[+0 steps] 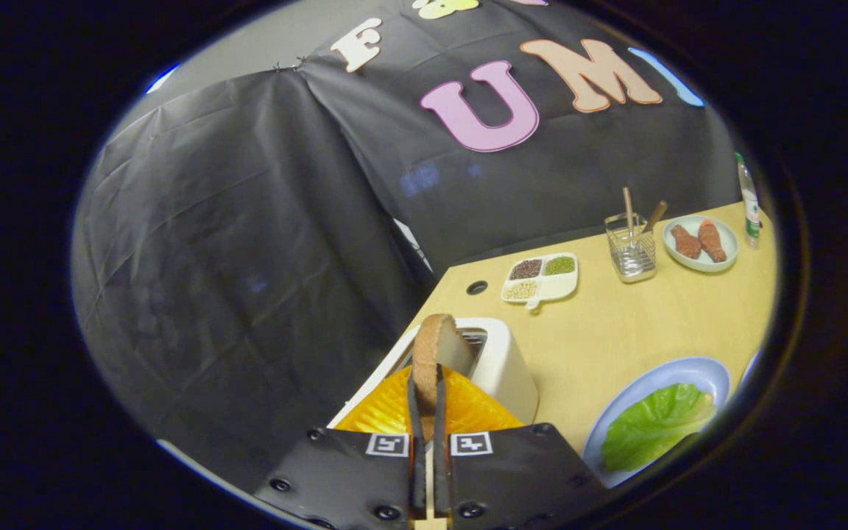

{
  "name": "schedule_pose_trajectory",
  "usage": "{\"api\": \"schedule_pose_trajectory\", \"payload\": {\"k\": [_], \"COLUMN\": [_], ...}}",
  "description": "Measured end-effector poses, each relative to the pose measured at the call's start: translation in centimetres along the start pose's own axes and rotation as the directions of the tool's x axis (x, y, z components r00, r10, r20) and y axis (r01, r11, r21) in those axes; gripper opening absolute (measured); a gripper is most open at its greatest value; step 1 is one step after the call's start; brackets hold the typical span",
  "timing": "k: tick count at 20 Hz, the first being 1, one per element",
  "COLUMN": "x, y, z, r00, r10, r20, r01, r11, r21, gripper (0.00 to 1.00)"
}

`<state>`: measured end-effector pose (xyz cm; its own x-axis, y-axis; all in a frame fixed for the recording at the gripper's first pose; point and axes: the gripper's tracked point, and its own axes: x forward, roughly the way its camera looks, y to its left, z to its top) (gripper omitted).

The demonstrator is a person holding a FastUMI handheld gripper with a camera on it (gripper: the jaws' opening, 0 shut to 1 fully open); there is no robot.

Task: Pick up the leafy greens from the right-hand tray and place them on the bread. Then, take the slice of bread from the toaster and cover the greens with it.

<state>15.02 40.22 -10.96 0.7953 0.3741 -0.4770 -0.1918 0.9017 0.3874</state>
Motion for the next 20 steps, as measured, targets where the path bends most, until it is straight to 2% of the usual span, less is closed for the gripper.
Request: {"api": "schedule_pose_trajectory", "payload": {"k": [1,6,11,16,20], "x": [-0.2,-2.7,-6.0,-10.3,-14.2], "y": [0.1,1.7,2.8,0.8,-3.4], "z": [0.2,3.2,6.4,9.1,10.1], "r00": [1.0,0.991,0.969,0.934,0.91], "r10": [0.0,0.044,0.103,0.11,0.069], "r20": [0.006,0.123,0.225,0.341,0.409], "r01": [0.0,-0.04,-0.105,-0.136,-0.119], "r11": [1.0,0.998,0.994,0.989,0.988], "r21": [-0.006,-0.04,-0.006,0.053,0.098], "gripper": [0.06,0.06,0.07,0.06,0.06]}}
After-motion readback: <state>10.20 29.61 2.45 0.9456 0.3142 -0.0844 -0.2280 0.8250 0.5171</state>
